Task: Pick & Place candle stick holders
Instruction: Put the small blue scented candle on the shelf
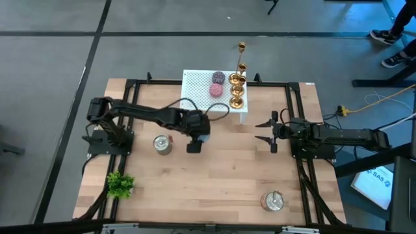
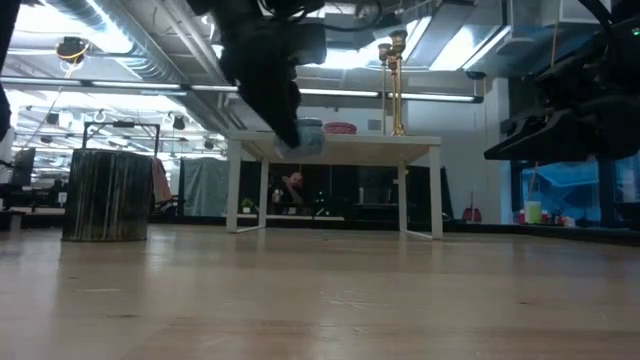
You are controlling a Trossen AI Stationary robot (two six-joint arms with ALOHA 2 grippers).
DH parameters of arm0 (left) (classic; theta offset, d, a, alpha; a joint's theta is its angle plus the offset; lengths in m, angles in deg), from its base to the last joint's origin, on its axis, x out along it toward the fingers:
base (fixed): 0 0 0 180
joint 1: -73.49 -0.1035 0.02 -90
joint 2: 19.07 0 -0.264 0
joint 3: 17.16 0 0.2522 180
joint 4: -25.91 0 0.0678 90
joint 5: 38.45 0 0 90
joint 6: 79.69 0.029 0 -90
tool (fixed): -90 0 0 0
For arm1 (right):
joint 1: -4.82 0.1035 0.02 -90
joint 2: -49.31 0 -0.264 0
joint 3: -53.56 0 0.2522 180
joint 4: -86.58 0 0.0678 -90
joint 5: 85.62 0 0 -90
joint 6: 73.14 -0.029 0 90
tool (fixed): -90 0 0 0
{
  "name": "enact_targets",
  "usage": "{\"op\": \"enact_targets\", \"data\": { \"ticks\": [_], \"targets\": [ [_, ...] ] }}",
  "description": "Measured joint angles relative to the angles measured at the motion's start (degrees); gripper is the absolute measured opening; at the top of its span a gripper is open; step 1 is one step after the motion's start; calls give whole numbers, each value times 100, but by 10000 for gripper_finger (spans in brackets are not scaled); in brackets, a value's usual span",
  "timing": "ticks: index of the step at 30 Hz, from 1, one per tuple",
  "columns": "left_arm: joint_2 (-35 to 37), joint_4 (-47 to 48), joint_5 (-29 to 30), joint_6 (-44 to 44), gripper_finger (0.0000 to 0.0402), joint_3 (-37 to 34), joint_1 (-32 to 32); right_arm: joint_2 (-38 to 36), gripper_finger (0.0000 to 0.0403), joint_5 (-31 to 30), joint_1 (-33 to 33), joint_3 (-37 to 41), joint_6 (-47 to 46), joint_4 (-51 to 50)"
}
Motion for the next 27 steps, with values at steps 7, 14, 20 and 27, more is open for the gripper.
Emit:
{"op": "enact_targets", "data": {
  "ticks": [7, 14, 20, 27],
  "targets": [
    [7, 8, 264, 245, 290, 596, -260, 0, 232, 2, 0, 0, 2, 0],
    [-30, 40, 539, -72, 290, 1268, -754, 0, 232, 2, 0, 0, 2, 0],
    [-264, 283, 494, -302, 290, 1603, -1228, 0, 232, 1, -1, 0, 1, 0],
    [-461, 74, 314, -336, 289, 1664, -1491, 0, 232, 4, -1, 0, 2, 0]
  ]
}}
